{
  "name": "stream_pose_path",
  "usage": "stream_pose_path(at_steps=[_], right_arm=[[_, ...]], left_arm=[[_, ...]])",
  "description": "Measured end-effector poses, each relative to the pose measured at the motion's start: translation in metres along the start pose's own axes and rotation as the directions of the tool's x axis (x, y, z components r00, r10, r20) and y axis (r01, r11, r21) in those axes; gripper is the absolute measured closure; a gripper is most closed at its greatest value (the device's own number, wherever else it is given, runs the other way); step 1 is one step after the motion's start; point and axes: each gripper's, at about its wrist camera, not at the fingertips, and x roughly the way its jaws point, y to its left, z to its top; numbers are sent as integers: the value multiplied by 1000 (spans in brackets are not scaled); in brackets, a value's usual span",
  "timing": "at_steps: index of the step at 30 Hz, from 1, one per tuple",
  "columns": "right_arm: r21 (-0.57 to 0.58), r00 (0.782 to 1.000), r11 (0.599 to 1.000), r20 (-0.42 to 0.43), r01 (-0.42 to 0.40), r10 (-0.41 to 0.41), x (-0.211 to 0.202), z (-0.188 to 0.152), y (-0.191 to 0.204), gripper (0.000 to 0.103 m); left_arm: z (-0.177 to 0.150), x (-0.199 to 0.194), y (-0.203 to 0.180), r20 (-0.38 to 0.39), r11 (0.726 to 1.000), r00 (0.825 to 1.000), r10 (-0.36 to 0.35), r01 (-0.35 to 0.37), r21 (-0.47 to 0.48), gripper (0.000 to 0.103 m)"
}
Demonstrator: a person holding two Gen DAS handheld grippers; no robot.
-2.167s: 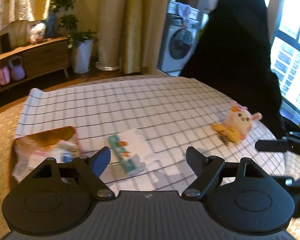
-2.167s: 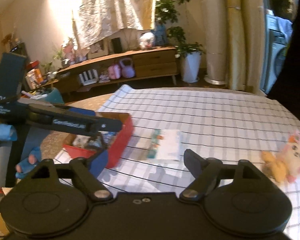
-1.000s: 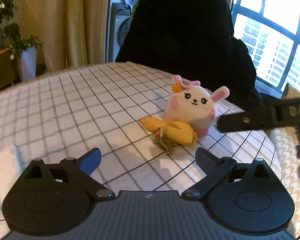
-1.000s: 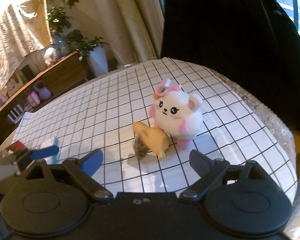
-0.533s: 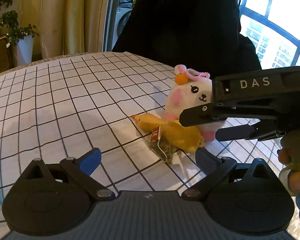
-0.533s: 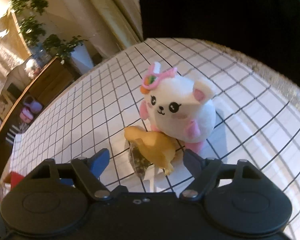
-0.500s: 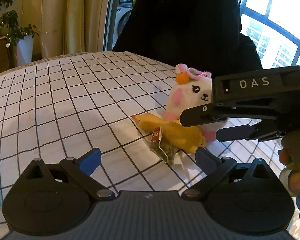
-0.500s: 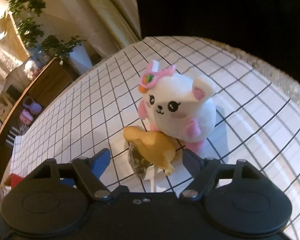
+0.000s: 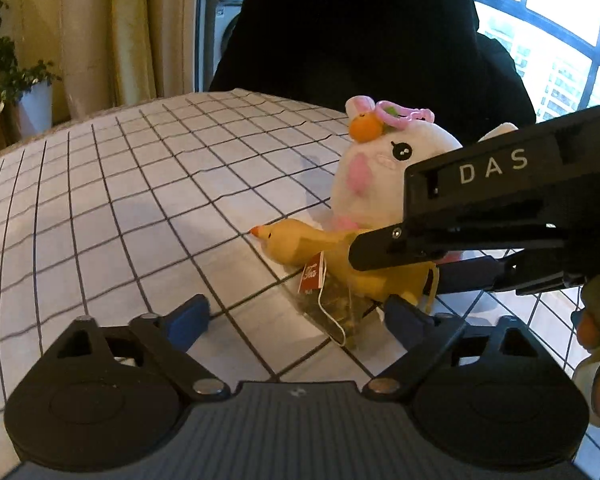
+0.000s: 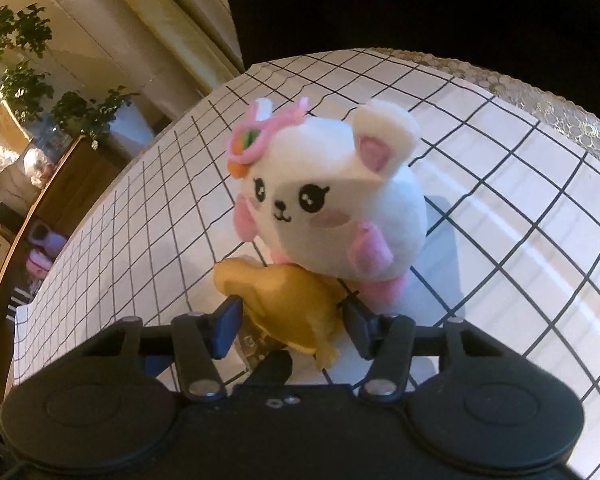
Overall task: Organize soft objects
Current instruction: 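Grasp the small clear bag with the left gripper while the right gripper grasps the yellow banana plush, then carry the clear bag and banana plush over the red tin with both grippers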
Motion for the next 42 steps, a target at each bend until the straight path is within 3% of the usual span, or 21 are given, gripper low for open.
stream_pose_path(at_steps=[2,9,13,15,21,28,42], right_arm=[[13,1000,1000,3,-4,4,1,-1,-2,47],[22,1000,1000,20,-3,2,1,-5,-2,57],[18,1000,1000,25,1,-1,-1,-7,-2,62],[16,1000,1000,24,0,0,-2,-7,-2,64],[11,999,1000,29,-17,16,-6,-9,-1,73],[-49,998,998,49,-35,38,-24,-20,7,81],[-176,994,983,80,-59,74,-84,-55,31,82]], left_arm=[[1,1,0,6,1000,1000,-11,11,4,19],[3,1,-8,13,996,997,-83,82,36,61],[4,-1,-5,8,995,995,-95,95,21,72],[4,-1,-4,1,996,996,-86,86,19,82],[4,-7,4,-7,996,996,-90,90,-16,89],[0,-32,14,0,997,997,-78,78,-27,90],[-14,-116,45,-4,997,1000,-2,2,-75,91]])
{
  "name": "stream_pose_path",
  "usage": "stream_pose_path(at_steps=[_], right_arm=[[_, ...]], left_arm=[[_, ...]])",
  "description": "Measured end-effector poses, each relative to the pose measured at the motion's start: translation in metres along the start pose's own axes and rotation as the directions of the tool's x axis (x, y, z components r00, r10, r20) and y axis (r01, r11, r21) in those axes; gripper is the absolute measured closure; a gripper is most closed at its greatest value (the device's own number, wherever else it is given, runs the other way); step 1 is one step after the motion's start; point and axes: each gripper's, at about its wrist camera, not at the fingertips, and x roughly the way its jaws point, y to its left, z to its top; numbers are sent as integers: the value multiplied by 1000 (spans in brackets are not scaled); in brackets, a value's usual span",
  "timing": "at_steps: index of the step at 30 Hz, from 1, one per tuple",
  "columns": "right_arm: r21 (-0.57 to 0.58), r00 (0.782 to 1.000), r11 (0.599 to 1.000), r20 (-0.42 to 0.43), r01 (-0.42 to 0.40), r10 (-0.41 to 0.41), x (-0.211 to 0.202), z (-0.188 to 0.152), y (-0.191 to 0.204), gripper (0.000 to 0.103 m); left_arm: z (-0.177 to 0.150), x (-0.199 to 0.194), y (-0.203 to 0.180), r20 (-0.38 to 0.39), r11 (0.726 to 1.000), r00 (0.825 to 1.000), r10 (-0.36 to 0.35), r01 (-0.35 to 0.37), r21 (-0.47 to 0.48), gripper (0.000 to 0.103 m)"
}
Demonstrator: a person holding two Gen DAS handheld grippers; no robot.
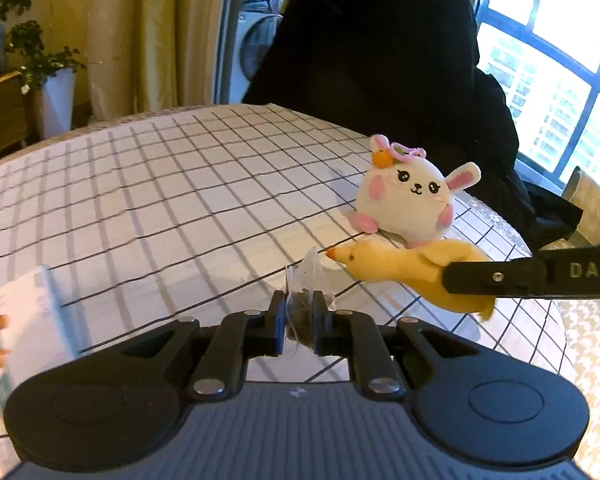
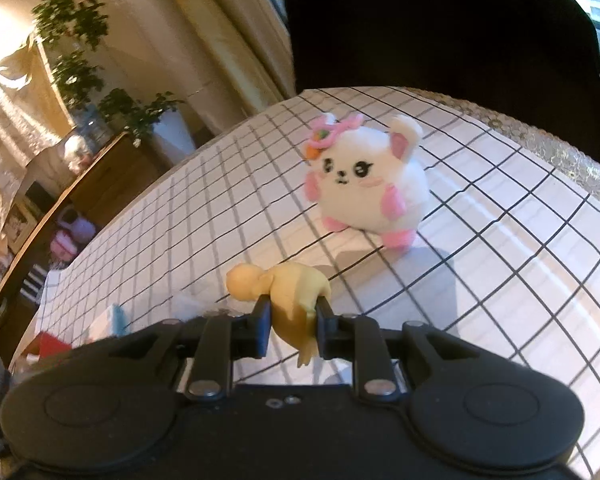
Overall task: Organize soft objects
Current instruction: 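Carry the clear bag and banana plush over the red tin with both grippers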
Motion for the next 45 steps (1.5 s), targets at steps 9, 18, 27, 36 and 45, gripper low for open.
stream_pose_path(at_steps=[9,18,27,36,45], right_arm=[[-176,999,984,18,-41,45,-38,-18,54,82],[-335,996,940,43,-61,80,-66,-33,116,82],[-468,986,879,80,-93,147,-89,-46,180,82],[-561,975,814,52,-151,217,-82,-58,243,82],[-641,963,737,-11,-213,269,-55,-76,312,82]], left_arm=[[-9,-62,29,1,997,998,67,-67,-31,91],[-8,-128,58,30,991,991,128,-126,-45,90],[-12,-190,90,87,984,980,179,-176,-38,90],[-24,-238,138,104,964,959,264,-258,-69,90],[-44,-267,195,73,932,934,351,-340,-126,90]])
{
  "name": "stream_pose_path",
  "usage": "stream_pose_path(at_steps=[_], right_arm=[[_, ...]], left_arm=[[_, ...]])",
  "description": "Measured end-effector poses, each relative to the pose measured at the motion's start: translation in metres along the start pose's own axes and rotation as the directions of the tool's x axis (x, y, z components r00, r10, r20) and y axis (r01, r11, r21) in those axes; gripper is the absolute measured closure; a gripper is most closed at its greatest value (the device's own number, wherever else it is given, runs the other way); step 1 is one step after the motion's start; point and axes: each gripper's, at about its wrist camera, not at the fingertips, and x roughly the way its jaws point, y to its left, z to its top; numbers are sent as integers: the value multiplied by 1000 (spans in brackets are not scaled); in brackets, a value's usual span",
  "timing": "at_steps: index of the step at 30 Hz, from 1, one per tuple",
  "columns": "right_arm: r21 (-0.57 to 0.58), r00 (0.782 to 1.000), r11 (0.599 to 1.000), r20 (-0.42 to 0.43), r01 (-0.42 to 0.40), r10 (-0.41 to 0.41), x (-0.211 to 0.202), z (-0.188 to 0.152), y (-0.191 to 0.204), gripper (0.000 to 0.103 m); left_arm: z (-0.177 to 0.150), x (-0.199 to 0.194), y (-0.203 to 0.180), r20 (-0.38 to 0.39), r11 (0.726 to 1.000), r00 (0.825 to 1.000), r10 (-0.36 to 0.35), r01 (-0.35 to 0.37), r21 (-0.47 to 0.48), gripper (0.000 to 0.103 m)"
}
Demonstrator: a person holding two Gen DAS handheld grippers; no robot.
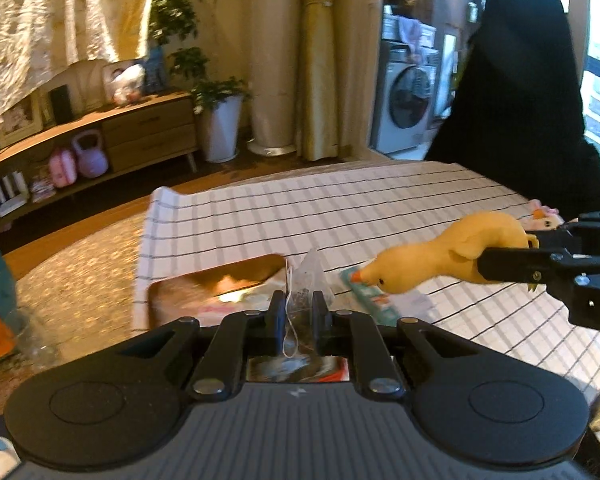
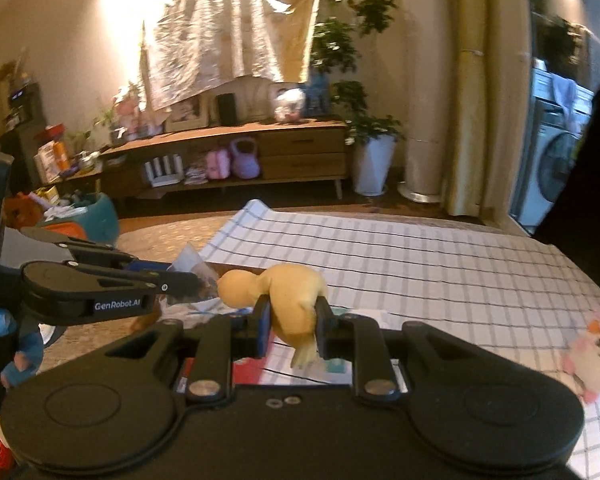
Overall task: Organize soft objects
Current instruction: 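Carry the clear bag and banana plush over the red tin with both grippers, then lower the bag and banana plush into the red tin with both grippers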
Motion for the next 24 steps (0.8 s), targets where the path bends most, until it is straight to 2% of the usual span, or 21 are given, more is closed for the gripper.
stream_pose_path(at_steps=[7,15,24], right_arm=[[-66,1000,998,-17,-10,9,40,10,33,82],[-113,997,994,-77,14,-22,95,10,48,82],[-125,991,992,-131,4,-21,145,6,66,82]], left_arm=[[-15,12,39,-41,998,998,45,-47,-37,90],[-31,36,59,-89,996,995,56,-62,-65,90],[-39,67,79,-121,991,989,80,-92,-94,91]])
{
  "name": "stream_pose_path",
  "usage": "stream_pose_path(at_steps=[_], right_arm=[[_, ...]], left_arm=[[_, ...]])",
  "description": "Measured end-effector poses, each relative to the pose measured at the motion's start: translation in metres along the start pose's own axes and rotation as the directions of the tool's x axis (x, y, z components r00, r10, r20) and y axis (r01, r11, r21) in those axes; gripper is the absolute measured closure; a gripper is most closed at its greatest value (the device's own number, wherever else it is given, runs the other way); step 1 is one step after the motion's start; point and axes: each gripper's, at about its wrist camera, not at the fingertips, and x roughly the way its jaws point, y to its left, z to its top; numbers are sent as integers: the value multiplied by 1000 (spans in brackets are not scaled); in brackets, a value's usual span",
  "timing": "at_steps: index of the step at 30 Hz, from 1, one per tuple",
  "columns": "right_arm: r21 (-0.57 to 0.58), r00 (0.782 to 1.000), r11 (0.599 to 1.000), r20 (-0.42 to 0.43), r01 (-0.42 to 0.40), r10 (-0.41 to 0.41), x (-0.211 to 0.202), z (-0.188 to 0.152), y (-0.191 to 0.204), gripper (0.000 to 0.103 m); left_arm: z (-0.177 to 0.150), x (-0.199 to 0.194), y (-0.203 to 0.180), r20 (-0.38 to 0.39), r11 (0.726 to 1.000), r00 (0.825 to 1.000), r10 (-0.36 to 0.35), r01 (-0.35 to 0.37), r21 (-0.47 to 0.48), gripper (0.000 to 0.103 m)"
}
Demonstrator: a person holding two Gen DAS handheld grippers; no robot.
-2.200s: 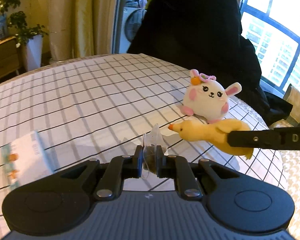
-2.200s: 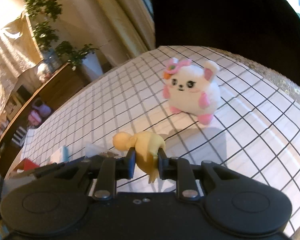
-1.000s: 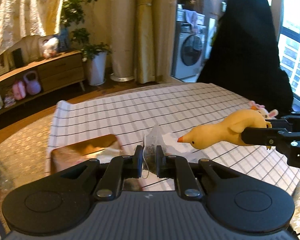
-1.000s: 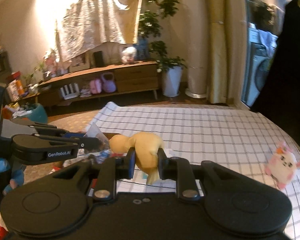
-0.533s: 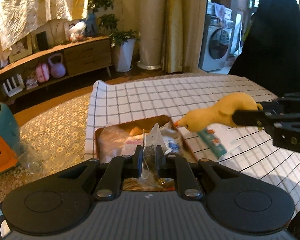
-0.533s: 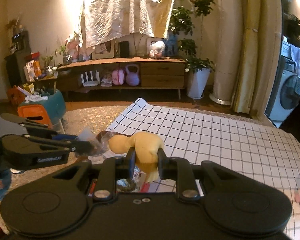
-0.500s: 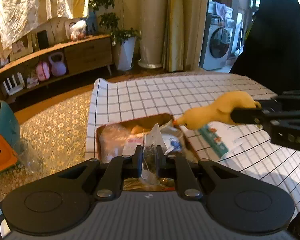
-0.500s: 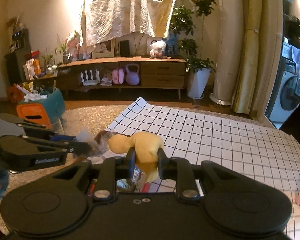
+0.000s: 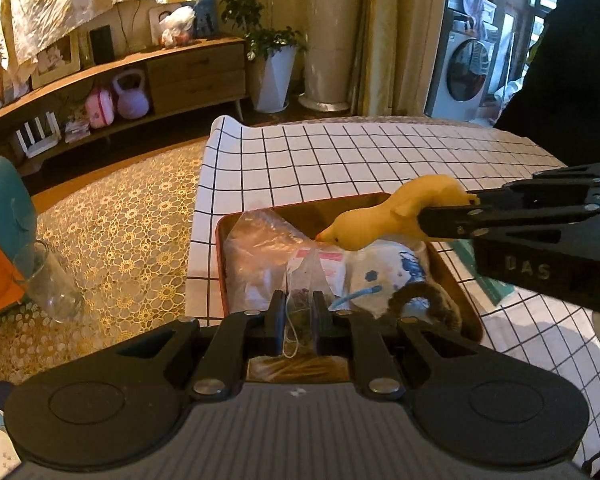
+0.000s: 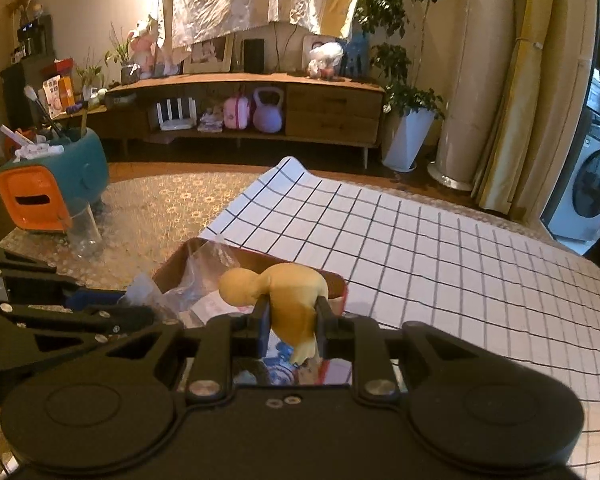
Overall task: Organize soft objects
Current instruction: 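Lower the bag and banana plush into the red tin with both grippers, then open both grippers and withdraw them from the red tin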
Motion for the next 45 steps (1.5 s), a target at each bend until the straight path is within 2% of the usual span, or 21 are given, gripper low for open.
stream_pose_path(at_steps=[13,24,31,39,41,45], right_arm=[[4,998,1000,-65,0,0,44,-5,4,82],[-5,995,999,-97,-32,31,49,-16,5,78],[-2,992,999,-111,-52,51,40,-15,3,72],[16,991,996,-103,-87,88,21,-17,-6,66],[14,990,995,-96,-101,102,14,-18,-7,61],[22,990,994,-80,-111,112,-2,-21,-13,58]], left_arm=[[2,37,-6,-15,1000,1000,-24,24,-12,91],[-5,51,-7,-52,1000,999,-13,12,-10,91],[-5,47,-12,-49,1000,999,13,-13,0,90],[-5,38,-14,-45,1000,999,3,-4,-16,89],[-5,33,-16,-36,1000,999,3,-4,-12,89],[-5,20,-24,-15,1000,1000,5,-5,4,89]])
